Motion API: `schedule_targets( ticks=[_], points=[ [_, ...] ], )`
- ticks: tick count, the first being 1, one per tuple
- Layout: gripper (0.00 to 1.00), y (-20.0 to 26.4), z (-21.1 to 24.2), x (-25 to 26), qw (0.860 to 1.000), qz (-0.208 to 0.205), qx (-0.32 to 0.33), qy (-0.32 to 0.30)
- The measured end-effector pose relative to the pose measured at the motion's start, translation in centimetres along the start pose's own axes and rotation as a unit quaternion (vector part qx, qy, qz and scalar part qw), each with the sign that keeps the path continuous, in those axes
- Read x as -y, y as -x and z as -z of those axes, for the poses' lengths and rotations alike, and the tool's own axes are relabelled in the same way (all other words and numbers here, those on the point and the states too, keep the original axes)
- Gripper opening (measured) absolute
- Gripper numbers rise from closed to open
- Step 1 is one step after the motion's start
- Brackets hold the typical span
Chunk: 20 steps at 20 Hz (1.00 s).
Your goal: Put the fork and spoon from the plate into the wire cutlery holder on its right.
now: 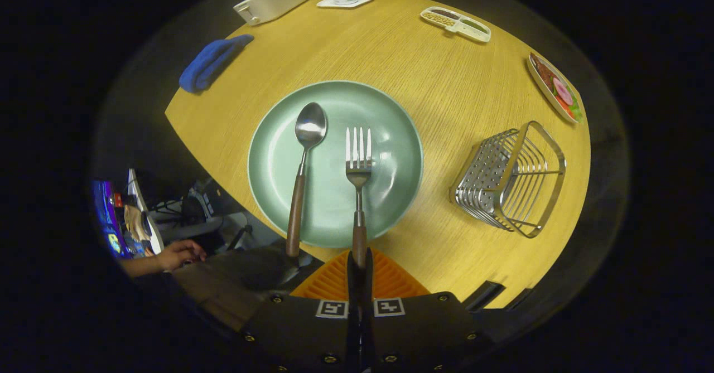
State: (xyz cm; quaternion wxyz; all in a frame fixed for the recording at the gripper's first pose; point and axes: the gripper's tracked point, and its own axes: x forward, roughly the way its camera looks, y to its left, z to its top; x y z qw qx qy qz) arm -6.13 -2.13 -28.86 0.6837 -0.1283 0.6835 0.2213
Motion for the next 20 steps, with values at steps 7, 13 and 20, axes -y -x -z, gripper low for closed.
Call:
schedule_targets(
  ticks=[7,13,20],
  points=[
    [0.02,6.6,1.2,6.7,0.995,0.066,-0.006,0.078],
    [0.02,11.2,3.3,11.2,0.991,0.086,-0.053,0.083],
    [0.02,12.1,4.1,14.3,0.986,0.084,-0.129,0.067]
  ],
)
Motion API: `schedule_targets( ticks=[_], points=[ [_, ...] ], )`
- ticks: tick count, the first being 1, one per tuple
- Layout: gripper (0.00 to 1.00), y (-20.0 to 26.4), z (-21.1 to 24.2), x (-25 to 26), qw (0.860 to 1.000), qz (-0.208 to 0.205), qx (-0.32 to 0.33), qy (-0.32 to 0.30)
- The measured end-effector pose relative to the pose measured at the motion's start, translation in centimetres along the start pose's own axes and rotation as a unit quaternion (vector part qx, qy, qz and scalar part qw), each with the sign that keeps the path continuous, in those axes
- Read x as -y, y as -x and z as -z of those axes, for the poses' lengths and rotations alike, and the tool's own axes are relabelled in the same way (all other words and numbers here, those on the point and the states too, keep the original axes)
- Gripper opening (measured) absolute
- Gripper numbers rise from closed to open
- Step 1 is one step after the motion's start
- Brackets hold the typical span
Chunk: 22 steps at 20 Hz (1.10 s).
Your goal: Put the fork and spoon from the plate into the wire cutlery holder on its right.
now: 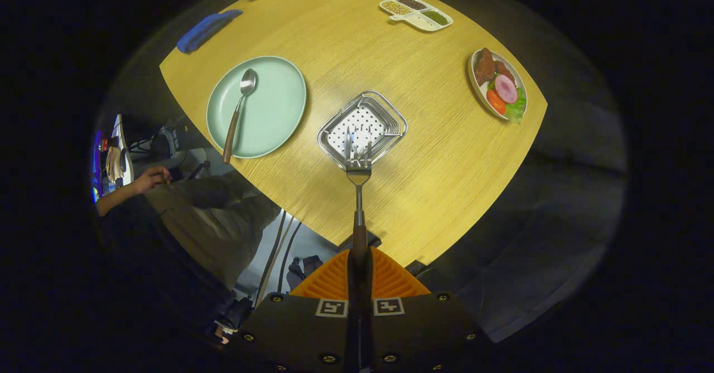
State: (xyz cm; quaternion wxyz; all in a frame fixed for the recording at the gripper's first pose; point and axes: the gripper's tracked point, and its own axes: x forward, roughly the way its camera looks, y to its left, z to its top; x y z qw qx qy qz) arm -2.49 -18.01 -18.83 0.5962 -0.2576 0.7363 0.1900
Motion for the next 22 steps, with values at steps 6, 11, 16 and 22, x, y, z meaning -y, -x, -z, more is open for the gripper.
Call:
schedule_targets(
  ticks=[6,11,16,22],
  points=[
    [0.02,-1.0,-2.1,0.4,0.998,-0.023,-0.062,0.008],
    [0.02,-1.9,-4.0,1.4,0.992,-0.018,-0.124,0.023],
    [0.03,-3.3,-5.9,2.3,0.986,-0.007,-0.162,0.034],
    [0.1,-3.9,-8.2,1.7,0.987,-0.022,-0.159,0.011]
  ],
)
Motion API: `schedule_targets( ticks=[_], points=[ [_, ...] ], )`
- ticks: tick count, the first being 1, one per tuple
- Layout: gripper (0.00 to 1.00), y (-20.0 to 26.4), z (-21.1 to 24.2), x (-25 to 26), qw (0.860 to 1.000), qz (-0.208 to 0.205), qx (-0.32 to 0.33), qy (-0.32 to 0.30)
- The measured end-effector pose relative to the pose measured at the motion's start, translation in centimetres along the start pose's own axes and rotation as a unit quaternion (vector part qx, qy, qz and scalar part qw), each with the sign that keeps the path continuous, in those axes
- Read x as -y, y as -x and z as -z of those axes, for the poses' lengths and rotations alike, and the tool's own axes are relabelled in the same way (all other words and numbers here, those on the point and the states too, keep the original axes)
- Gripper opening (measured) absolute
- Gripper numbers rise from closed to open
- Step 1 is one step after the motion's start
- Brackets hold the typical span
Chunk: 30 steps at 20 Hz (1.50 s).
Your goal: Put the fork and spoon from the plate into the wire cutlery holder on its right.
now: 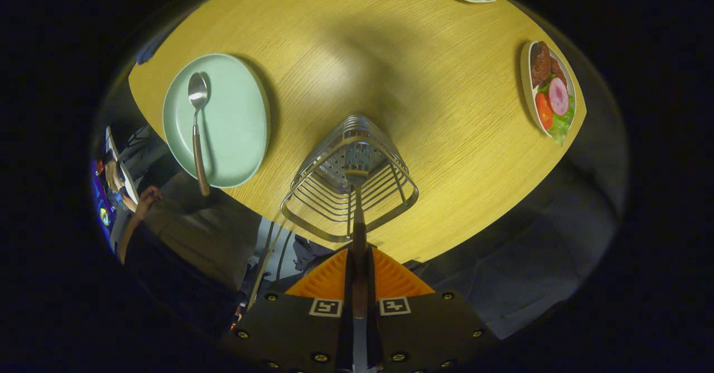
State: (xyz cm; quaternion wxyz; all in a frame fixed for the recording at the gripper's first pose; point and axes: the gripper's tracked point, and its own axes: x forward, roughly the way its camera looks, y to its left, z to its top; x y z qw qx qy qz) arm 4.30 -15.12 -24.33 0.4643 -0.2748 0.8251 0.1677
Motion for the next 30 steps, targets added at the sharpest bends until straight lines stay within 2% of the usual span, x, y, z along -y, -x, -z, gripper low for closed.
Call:
schedule_targets(
  ticks=[4,6,12,17,23,26,30],
  points=[
    [0.14,1.1,0.1,0.2,1.0,-0.001,0.028,0.0],
    [0.26,1.8,0.5,0.3,0.998,-0.009,0.053,-0.013],
    [0.26,4.0,2.0,0.3,0.988,-0.028,0.138,-0.059],
    [0.26,4.4,4.5,-2.8,0.976,-0.042,0.194,-0.087],
    [0.27,3.6,5.1,-8.3,0.971,-0.068,0.217,-0.069],
    [0.27,3.1,3.6,-10.4,0.967,-0.069,0.236,-0.061],
    [0.27,1.8,2.1,-13.8,0.966,-0.093,0.237,-0.052]
  ],
)
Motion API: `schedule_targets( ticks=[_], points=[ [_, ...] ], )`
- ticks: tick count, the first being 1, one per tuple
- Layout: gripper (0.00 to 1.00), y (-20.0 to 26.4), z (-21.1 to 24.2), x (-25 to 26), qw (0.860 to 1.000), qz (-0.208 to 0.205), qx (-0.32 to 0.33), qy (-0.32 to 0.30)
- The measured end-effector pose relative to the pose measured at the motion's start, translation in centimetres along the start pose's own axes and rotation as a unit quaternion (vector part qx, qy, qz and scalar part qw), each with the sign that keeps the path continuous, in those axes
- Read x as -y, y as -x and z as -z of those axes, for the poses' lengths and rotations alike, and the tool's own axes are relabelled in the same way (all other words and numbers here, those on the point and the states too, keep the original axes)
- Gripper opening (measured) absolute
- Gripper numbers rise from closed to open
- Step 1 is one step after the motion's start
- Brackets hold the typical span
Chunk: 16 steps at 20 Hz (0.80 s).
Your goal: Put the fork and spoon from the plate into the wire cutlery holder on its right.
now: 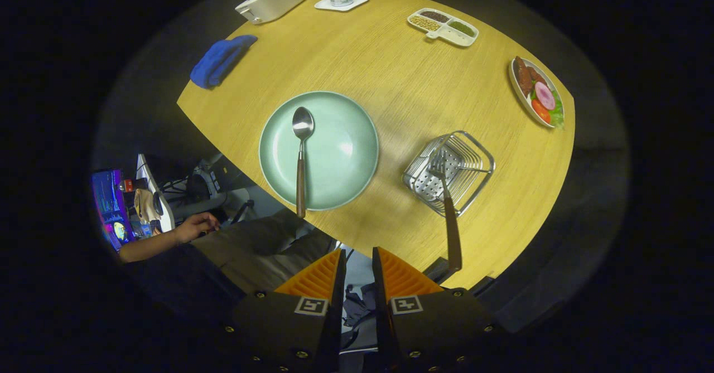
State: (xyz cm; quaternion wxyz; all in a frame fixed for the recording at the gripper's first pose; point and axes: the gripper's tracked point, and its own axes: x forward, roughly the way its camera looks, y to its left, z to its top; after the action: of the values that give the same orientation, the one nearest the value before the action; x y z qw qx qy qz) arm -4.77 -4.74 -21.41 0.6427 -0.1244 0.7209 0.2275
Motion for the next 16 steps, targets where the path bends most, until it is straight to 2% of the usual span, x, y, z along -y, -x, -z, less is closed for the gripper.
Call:
schedule_targets(
  ticks=[16],
  points=[
    [0.27,-6.6,-2.9,-6.9,0.999,-0.038,-0.015,0.014]
  ],
)
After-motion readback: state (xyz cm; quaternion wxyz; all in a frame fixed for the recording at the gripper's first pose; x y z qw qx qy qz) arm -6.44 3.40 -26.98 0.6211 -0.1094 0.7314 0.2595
